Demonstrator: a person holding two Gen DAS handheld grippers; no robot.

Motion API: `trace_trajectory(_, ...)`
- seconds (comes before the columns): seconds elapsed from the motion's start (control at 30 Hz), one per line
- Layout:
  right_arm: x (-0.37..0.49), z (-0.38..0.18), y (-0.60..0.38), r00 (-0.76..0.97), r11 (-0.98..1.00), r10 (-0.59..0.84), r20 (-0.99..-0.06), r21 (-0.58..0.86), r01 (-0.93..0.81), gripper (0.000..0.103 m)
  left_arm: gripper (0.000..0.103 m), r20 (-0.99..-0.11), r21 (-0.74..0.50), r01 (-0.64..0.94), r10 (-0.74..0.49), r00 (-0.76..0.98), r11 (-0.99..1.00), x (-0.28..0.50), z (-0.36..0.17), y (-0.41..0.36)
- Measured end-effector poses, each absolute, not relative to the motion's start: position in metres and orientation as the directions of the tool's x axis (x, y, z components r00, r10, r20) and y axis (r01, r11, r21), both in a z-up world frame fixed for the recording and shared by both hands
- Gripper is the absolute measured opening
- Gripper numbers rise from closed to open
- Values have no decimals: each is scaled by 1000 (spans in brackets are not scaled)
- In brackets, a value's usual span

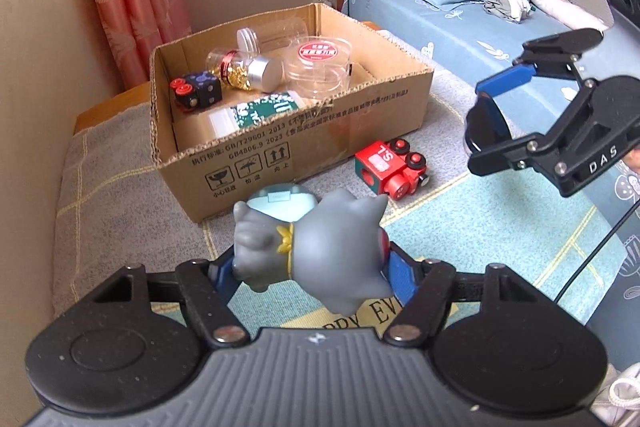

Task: Organize rigid objects
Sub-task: 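Carry the elephant toy and black case over the box and open both grippers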

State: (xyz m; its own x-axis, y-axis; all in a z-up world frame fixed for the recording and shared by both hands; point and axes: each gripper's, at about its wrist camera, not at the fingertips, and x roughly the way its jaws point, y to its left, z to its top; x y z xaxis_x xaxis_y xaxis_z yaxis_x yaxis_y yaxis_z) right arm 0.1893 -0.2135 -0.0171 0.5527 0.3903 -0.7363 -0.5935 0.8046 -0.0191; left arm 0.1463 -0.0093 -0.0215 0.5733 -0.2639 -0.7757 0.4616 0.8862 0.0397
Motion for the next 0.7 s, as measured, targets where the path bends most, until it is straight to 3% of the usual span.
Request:
trace_trajectory(0.3,220,19,-197,619,818,409,-671,-30,-574,93,71,-729,90,453,-251,637,887,169,14,-4)
trace_trajectory(0.7,280,11,-178,643,891,340,-686,17,-453,94,71,-728,123,406,-195,657,906,253,35,-5)
